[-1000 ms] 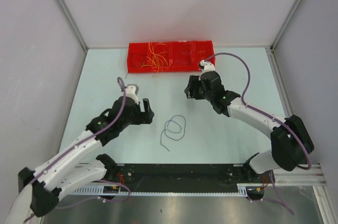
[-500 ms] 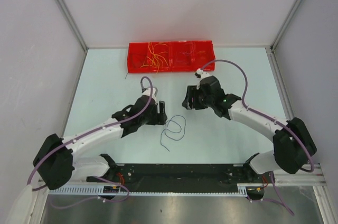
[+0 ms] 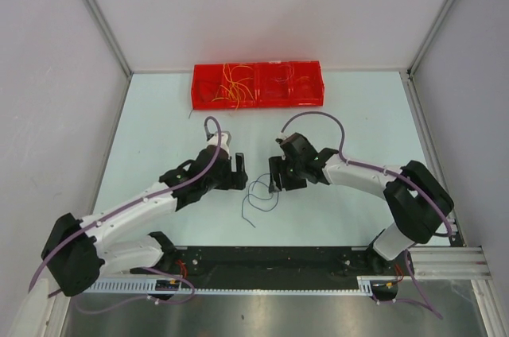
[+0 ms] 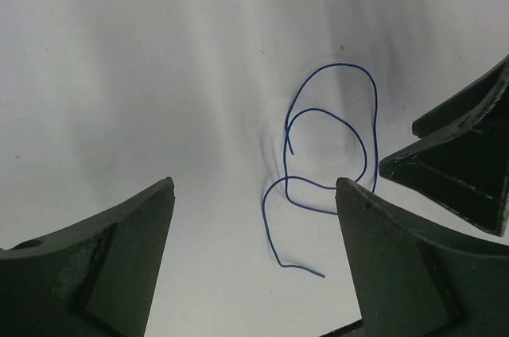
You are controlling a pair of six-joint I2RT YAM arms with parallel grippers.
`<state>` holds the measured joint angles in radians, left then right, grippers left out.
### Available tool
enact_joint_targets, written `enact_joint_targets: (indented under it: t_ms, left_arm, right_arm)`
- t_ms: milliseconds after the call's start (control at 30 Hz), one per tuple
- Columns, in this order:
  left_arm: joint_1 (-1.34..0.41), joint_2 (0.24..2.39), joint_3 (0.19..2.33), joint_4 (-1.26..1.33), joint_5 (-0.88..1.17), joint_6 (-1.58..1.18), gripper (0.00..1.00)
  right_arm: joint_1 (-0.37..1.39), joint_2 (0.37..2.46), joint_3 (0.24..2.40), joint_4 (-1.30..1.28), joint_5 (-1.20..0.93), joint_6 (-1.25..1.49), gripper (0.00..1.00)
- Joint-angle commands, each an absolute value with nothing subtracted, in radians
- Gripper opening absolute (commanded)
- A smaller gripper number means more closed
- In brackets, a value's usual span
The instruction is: Untangle the cables
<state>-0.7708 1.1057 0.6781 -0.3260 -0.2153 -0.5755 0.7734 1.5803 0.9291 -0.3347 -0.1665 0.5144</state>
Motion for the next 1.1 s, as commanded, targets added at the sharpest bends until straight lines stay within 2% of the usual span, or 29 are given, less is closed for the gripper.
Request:
enact_joint_targets:
  t_ms: [0,367,533,733,1067]
  left_arm:
    - [-0.778,1.004,0.762,-0.454,-0.256,-0.561,0.88]
    - [-0.778,0.783,0.862,-0.765,-0.357,-0.43,0.92]
    - [-0.778,0.689,0.828,-0.718,-0.325,-0.414,0.94]
    - [-0.778,0.657,0.827,-0.713,-0.348,-0.41,0.95]
    - [-0.776,0.658,0.825,-0.71,-0.354,-0.405,0.95]
  right_arm:
    - [0.804,1.606,0.93,-0.357,-0.135,0.566,0.64]
    - [0.847,1.724,0.985,-0.393,-0.066,0.617,0.59]
    - [0.856,1.773,1.054,-0.463,0.0,0.591,0.56]
    - [0.859,1.839,1.138,-0.544,0.188,0.519,0.56]
    - [0.871,1.944,1.241,-0.551,0.179,0.427,0.56]
